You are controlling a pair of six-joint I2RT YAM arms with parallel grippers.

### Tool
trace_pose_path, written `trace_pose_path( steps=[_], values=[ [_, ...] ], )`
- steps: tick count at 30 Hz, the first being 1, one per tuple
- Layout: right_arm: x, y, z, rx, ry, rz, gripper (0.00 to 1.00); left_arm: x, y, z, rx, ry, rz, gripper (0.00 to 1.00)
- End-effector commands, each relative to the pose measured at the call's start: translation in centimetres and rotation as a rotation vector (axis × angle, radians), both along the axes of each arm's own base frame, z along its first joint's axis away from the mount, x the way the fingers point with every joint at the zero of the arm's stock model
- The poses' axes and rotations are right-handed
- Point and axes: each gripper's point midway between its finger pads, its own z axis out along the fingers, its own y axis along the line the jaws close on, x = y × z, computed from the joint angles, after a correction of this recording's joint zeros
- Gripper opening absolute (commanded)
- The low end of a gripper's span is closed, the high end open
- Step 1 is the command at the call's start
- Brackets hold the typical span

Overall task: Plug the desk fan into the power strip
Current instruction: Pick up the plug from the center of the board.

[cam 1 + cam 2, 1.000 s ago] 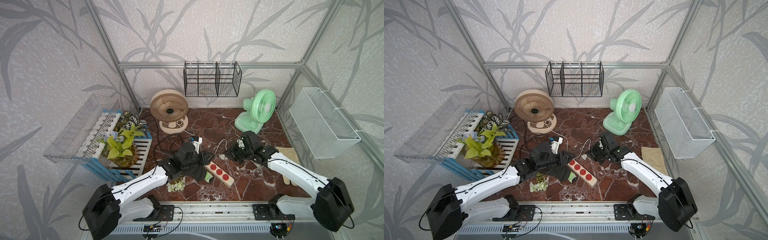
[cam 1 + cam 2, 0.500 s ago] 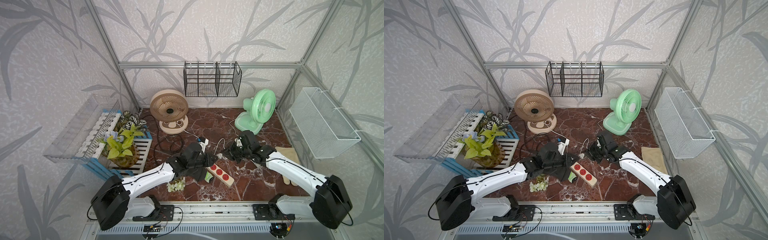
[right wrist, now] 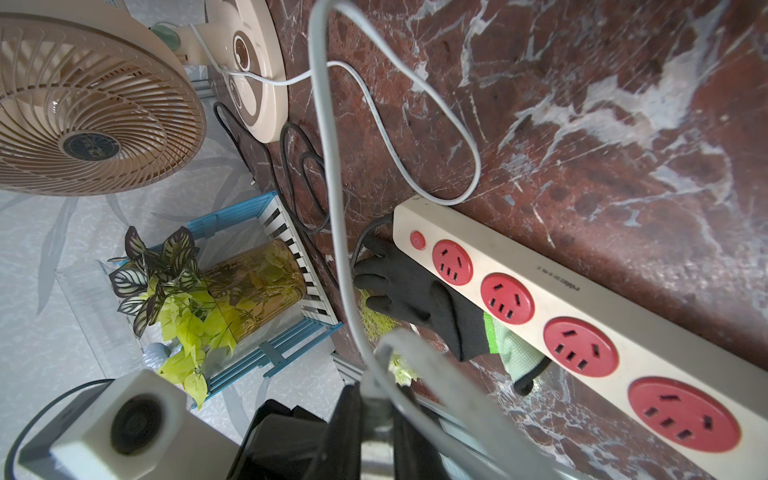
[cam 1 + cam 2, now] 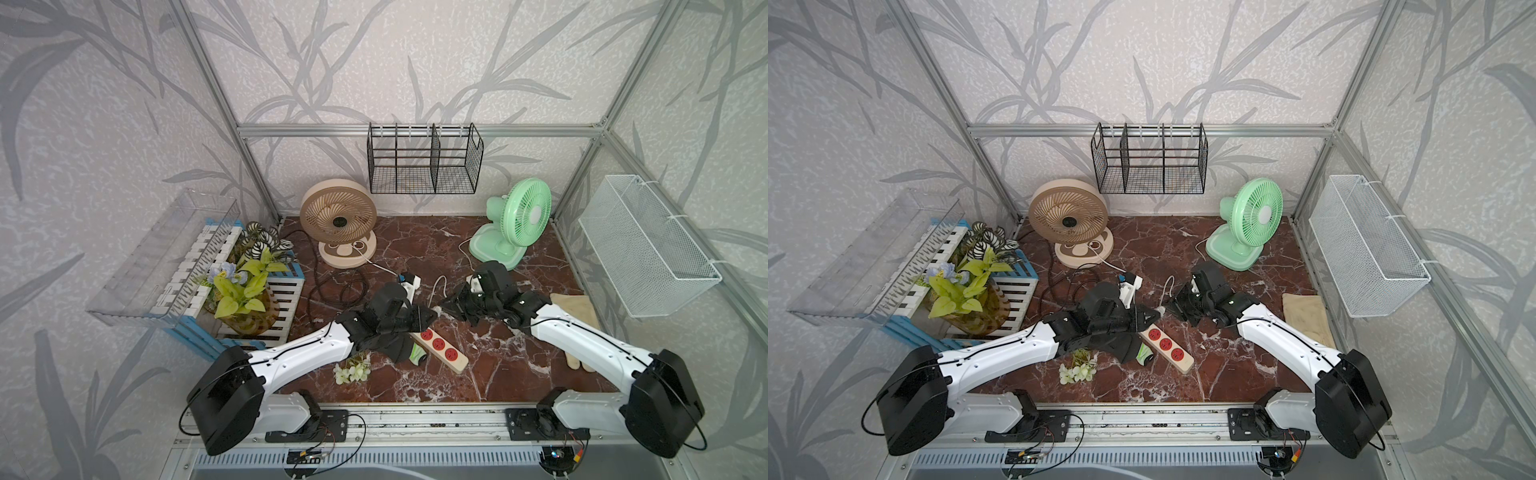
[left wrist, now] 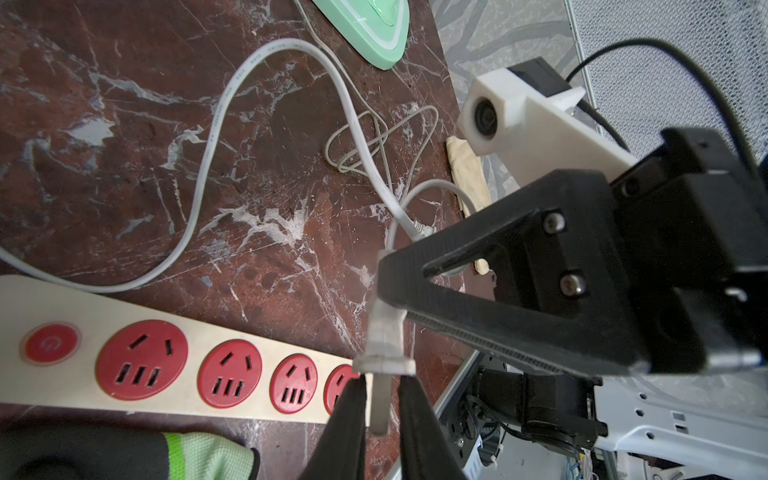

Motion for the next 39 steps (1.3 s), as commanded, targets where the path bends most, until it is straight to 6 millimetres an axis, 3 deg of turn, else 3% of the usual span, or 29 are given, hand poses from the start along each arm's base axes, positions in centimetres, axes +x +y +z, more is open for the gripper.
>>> trace_pose_path(
  steps=[1,4,7,11,18,21,31,39],
  values=[
    [0.1,0.6,0.9,0.028,-0.022,0.012,0.0,0.1,-0.4,0.8,0.008,-0.023,-0.02,0.1],
    [0.0,0.5,1.0,0.027,-0.032,0.017,0.0,0.2,-0.3,1.2,0.015,-0.036,-0.024,0.0],
    [0.0,0.5,1.2,0.027,-0.061,0.032,0.03,0.1,-0.2,1.4,0.026,-0.049,-0.034,0.0],
    [0.2,0.3,2.2,0.058,-0.162,0.079,0.34,0.1,0.1,2.3,0.023,-0.078,-0.058,0.0],
    [0.4,-2.0,4.8,0.212,-0.372,0.158,0.99,0.0,1.1,4.0,-0.067,-0.066,-0.123,0.0],
    [0.0,-2.0,6.8,0.328,-0.455,0.23,0.99,0.1,2.0,4.9,-0.131,-0.051,-0.132,0.0],
    [-2.2,-0.6,10.7,0.536,-0.623,0.437,0.99,-0.5,3.1,7.1,-0.273,-0.025,-0.184,0.0],
    [-3.2,1.0,11.7,0.578,-0.623,0.594,0.9,-1.3,3.1,7.5,-0.327,-0.002,-0.221,0.0]
  ],
)
